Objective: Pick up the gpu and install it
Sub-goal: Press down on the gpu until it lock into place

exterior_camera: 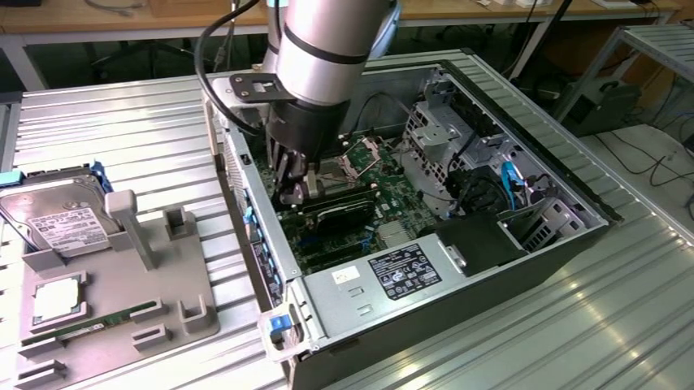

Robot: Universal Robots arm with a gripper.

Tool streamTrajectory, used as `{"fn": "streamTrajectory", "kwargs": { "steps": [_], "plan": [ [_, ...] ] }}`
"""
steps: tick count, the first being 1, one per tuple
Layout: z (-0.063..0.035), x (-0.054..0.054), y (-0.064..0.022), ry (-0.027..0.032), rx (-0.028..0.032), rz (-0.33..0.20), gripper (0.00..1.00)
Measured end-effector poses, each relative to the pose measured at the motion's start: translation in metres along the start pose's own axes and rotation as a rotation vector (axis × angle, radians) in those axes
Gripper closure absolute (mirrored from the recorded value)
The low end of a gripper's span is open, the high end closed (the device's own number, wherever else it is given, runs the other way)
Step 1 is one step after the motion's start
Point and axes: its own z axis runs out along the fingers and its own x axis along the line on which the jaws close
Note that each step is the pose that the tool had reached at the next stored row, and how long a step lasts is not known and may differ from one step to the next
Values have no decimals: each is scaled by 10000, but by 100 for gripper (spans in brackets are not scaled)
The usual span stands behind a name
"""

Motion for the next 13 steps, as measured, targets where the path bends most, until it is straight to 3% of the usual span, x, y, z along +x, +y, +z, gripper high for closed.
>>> {"fn": "streamTrajectory", "kwargs": {
  "steps": [3,6,8,9,11,13],
  "plan": [
    [9,0,0,18,-113,-8,89],
    [15,1,-1,31,-301,-20,89],
    [26,1,1,41,-331,-11,89],
    [29,0,1,43,-305,-9,89],
    [34,-5,-2,53,-42,-31,89],
    [35,-11,-5,59,180,-60,89]
  ]
}}
